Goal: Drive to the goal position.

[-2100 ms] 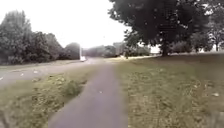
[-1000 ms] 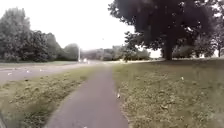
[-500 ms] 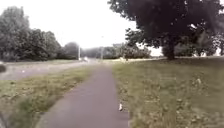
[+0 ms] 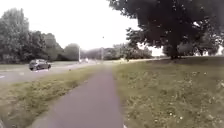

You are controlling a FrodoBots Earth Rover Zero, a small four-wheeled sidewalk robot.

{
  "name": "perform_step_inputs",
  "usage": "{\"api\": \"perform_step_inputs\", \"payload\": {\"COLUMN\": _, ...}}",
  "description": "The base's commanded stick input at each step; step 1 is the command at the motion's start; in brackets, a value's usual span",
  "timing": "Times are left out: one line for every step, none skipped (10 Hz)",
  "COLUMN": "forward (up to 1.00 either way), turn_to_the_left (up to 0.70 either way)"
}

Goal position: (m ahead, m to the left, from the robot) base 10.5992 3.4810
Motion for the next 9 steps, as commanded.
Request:
{"api": "perform_step_inputs", "payload": {"forward": 1.00, "turn_to_the_left": 0.00}}
{"api": "perform_step_inputs", "payload": {"forward": 1.00, "turn_to_the_left": 0.02}}
{"api": "perform_step_inputs", "payload": {"forward": 1.00, "turn_to_the_left": 0.15}}
{"api": "perform_step_inputs", "payload": {"forward": 1.00, "turn_to_the_left": 0.21}}
{"api": "perform_step_inputs", "payload": {"forward": 1.00, "turn_to_the_left": 0.00}}
{"api": "perform_step_inputs", "payload": {"forward": 1.00, "turn_to_the_left": 0.00}}
{"api": "perform_step_inputs", "payload": {"forward": 1.00, "turn_to_the_left": 0.00}}
{"api": "perform_step_inputs", "payload": {"forward": 1.00, "turn_to_the_left": 0.00}}
{"api": "perform_step_inputs", "payload": {"forward": 1.00, "turn_to_the_left": 0.00}}
